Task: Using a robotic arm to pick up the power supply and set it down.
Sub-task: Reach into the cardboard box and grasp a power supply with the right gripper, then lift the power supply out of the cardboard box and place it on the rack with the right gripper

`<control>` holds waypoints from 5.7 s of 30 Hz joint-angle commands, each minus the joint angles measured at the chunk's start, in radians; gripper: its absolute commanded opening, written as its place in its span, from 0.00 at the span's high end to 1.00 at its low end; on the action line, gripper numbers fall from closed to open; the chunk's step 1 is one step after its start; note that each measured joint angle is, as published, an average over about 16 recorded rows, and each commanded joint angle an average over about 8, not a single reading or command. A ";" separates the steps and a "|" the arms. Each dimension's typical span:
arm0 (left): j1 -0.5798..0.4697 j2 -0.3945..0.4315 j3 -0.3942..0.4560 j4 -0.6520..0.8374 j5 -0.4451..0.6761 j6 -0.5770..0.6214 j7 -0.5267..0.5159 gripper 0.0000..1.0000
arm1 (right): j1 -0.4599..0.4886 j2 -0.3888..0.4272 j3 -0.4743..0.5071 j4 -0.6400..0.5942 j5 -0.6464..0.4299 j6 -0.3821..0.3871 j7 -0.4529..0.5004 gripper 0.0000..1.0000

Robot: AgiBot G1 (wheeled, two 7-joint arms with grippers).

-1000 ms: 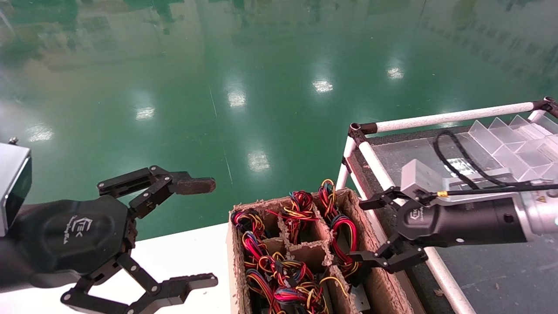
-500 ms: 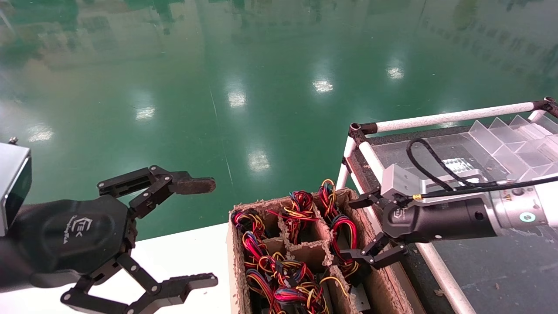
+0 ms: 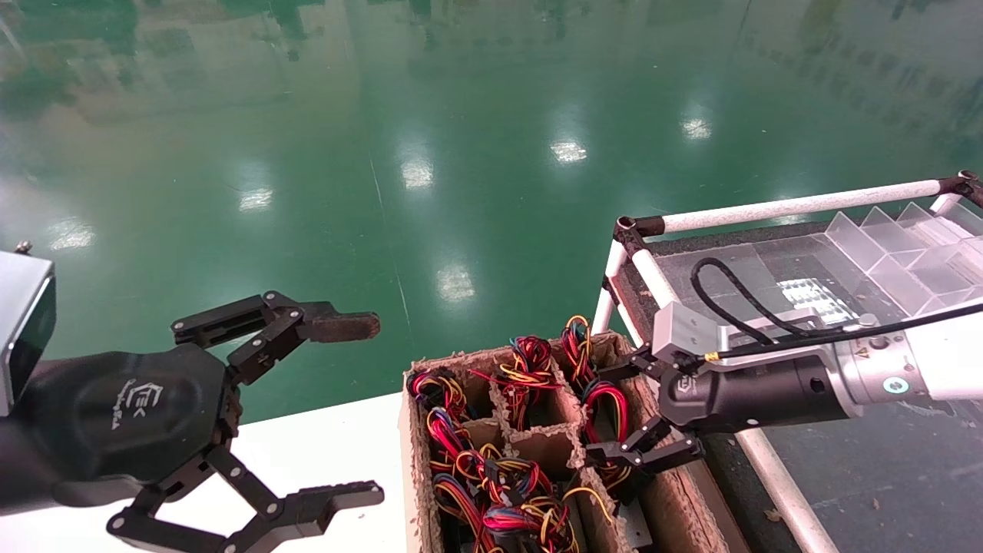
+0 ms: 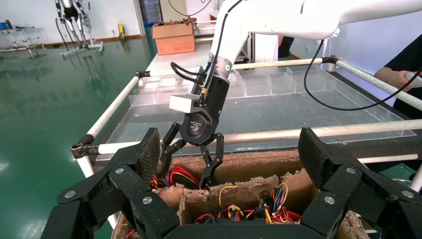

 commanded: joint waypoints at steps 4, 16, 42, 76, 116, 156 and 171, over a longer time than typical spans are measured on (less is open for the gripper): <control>0.000 0.000 0.000 0.000 0.000 0.000 0.000 0.00 | 0.011 -0.016 -0.008 -0.036 -0.007 -0.011 -0.021 1.00; 0.000 0.000 0.001 0.000 -0.001 -0.001 0.001 0.00 | 0.027 -0.029 -0.018 -0.106 -0.005 -0.024 -0.065 1.00; -0.001 -0.001 0.003 0.000 -0.002 -0.001 0.001 0.00 | 0.018 -0.002 -0.019 -0.113 0.047 -0.026 -0.144 1.00; -0.001 -0.002 0.005 0.000 -0.004 -0.002 0.003 0.00 | 0.059 0.340 0.203 0.554 0.207 0.214 0.009 1.00; -0.002 -0.003 0.008 0.000 -0.005 -0.003 0.004 0.00 | 0.301 0.219 0.163 -0.143 -0.059 0.368 -0.342 1.00; -0.002 -0.004 0.010 0.000 -0.007 -0.004 0.005 0.00 | 0.408 -0.144 0.144 -0.477 -0.099 0.654 -0.493 1.00; -0.002 -0.004 0.011 0.000 -0.007 -0.005 0.005 0.00 | 0.407 -0.171 0.139 -0.493 -0.105 0.604 -0.498 1.00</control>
